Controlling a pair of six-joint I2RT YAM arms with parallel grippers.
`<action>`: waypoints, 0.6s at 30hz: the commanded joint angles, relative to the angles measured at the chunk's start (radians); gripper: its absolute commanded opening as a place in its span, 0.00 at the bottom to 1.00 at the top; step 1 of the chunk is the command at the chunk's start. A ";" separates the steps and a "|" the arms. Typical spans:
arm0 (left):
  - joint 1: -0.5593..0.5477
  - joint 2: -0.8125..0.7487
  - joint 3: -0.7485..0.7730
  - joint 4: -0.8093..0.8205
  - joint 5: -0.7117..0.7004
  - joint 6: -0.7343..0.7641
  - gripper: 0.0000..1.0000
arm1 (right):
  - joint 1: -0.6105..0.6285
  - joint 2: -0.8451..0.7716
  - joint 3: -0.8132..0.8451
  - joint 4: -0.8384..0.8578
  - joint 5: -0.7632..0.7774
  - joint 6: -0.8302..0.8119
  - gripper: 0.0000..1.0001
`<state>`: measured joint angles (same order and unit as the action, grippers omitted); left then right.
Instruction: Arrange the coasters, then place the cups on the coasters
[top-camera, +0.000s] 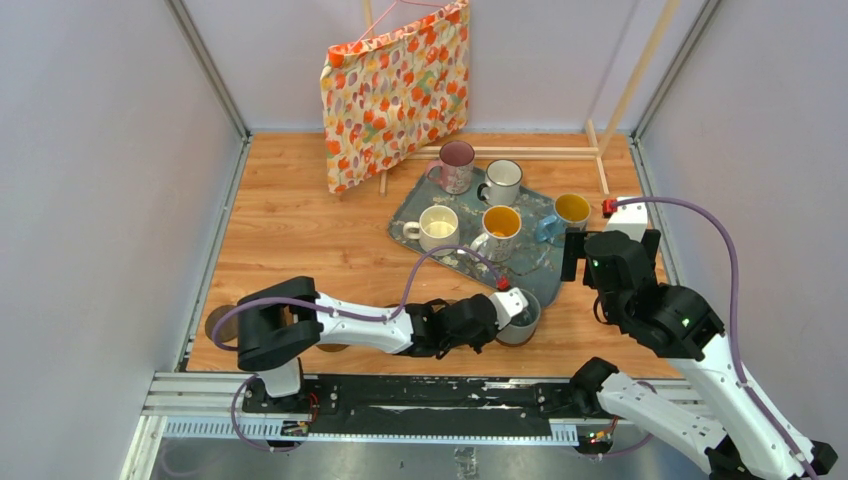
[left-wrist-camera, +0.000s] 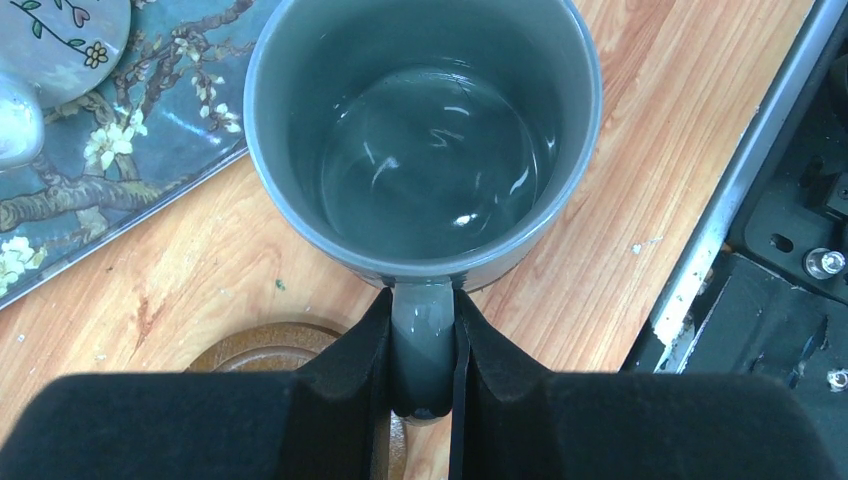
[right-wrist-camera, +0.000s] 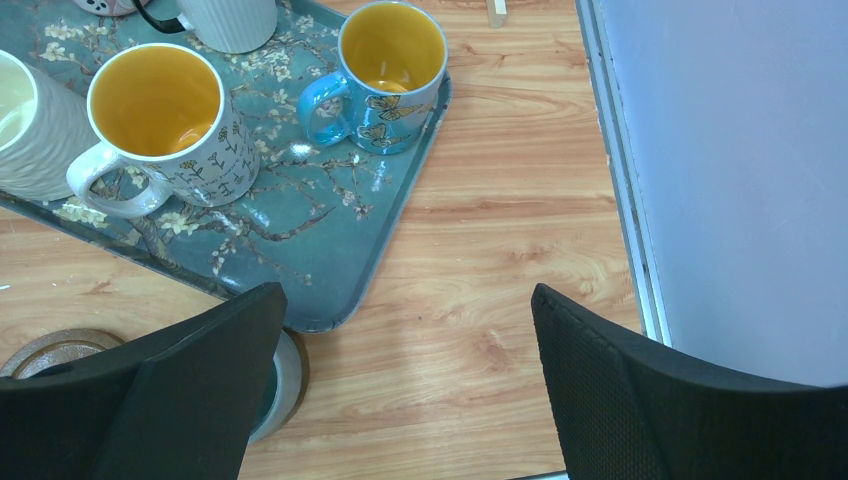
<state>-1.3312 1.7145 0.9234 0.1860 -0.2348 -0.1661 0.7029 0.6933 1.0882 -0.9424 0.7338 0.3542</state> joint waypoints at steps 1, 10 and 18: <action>-0.008 0.010 0.007 0.104 -0.033 -0.017 0.00 | 0.005 -0.002 -0.010 -0.004 0.018 0.001 0.98; -0.008 0.019 0.014 0.101 -0.029 -0.030 0.05 | 0.005 -0.002 -0.010 -0.004 0.015 0.003 0.98; -0.008 -0.040 0.009 0.098 -0.032 -0.022 0.42 | 0.005 0.005 -0.014 -0.003 0.015 0.004 0.98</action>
<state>-1.3331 1.7184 0.9234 0.2012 -0.2401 -0.1879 0.7029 0.6945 1.0882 -0.9424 0.7338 0.3546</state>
